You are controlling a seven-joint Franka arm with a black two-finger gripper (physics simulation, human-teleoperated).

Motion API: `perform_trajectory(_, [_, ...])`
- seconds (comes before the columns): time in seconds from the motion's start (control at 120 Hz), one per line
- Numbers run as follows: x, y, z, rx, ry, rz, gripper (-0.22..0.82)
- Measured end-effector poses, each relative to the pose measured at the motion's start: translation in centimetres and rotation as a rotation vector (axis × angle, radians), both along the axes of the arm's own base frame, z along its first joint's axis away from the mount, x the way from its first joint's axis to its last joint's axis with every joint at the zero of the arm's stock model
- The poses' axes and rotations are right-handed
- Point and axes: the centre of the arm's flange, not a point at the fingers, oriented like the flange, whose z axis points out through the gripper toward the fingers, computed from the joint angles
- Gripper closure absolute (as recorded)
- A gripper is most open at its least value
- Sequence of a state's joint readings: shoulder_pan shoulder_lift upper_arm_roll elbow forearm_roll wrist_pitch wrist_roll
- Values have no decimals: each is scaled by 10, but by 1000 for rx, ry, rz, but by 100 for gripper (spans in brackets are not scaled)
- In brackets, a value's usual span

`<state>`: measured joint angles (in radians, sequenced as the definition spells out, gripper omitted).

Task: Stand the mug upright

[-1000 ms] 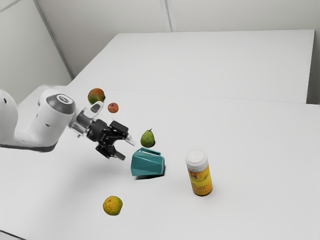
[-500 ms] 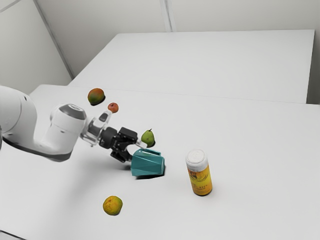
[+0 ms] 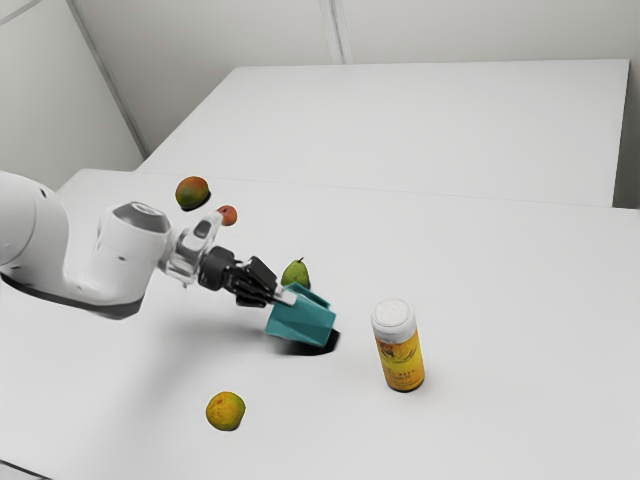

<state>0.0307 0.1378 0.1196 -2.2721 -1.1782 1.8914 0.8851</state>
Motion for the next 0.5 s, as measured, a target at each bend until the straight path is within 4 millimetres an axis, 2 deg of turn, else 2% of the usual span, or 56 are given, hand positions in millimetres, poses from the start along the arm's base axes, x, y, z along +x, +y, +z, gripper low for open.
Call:
perform_trajectory(0.133, [1, -1, 24, 9, -60, -17, 76])
perform_trajectory(0.208, [1, 0, 49, 47, -106, -50, 77])
perform_trajectory(0.375, [15, 9, 93, 242, -157, -176, 78])
perform_trajectory(0.5, [26, 18, 117, 408, -165, -245, 79])
